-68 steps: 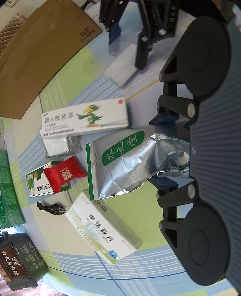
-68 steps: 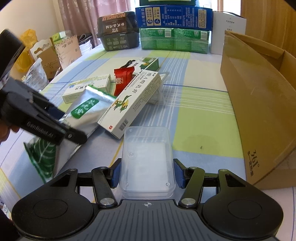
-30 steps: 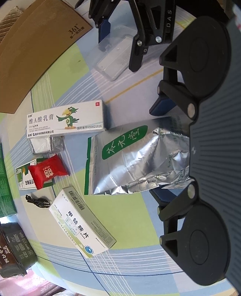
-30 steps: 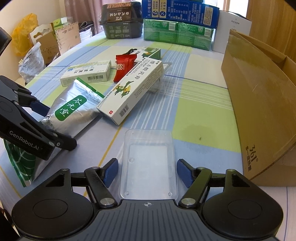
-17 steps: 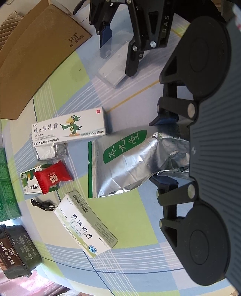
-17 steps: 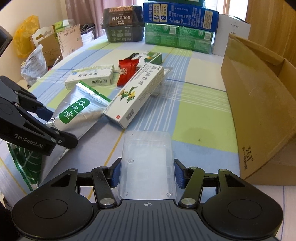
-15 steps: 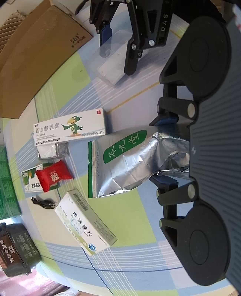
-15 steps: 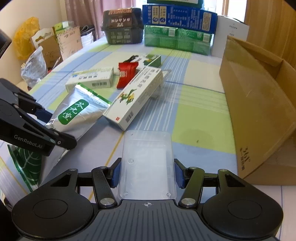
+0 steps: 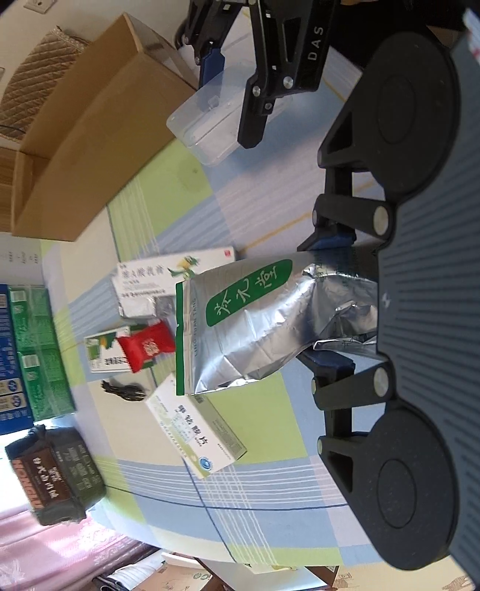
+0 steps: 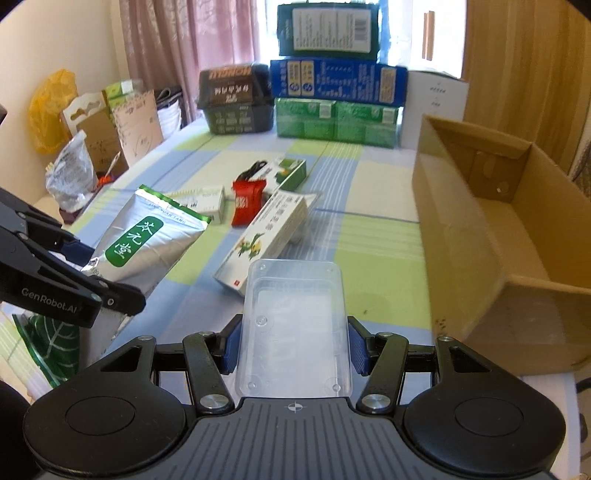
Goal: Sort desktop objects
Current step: 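Carry tea bag and clear box to the cardboard box and release them inside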
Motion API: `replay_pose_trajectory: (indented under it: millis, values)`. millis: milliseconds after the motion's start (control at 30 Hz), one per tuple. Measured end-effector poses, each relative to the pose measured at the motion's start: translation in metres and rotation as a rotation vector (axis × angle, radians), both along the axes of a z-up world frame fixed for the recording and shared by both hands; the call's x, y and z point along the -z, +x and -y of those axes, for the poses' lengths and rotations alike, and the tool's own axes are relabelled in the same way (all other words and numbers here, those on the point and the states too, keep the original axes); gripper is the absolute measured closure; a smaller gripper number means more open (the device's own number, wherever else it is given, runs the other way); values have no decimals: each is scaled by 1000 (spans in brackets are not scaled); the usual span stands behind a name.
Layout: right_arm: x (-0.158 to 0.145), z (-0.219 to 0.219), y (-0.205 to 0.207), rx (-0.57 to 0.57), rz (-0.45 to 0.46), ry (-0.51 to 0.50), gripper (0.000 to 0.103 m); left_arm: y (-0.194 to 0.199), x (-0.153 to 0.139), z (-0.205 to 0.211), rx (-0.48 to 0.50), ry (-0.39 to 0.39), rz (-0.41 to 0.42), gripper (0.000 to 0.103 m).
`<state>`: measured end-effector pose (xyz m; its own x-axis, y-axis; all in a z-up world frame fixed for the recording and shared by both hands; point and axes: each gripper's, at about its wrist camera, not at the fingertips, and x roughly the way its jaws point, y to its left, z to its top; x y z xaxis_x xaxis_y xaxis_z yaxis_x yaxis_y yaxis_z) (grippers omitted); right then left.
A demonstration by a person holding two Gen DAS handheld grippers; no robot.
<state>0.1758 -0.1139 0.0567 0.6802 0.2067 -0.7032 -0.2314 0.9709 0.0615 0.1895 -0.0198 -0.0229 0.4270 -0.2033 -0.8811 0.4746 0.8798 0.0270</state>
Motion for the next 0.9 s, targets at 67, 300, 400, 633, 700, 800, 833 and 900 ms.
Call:
replay_pose_trajectory:
  millis: [67,300,400,633,700,800,833,900]
  values:
    - [-8,6,-5,10,13,5,50,-7,-8,5,-3,-15,8,56]
    - [-34,36,-24,46,51,28,50,-34,-36,34,25,-43,46,56]
    - [-46,51,-32,72,71,32,50,-42,-45,52,50,-51,61,56]
    - [-70,90,-45,137,115,50,50,-53,-61,94,111,-71,85,56]
    - [-75,101,-47,149,122,54,50,-55,-64,106,130,-76,91,56]
    - [-83,118,-47,175,136,44,50,-53,-71,124,160,-82,99,56]
    - [-85,125,-46,186,138,45,50,-52,-74,129,169,-82,104,56]
    - [-89,139,-42,210,143,44,50,-49,-80,141,186,-88,108,56]
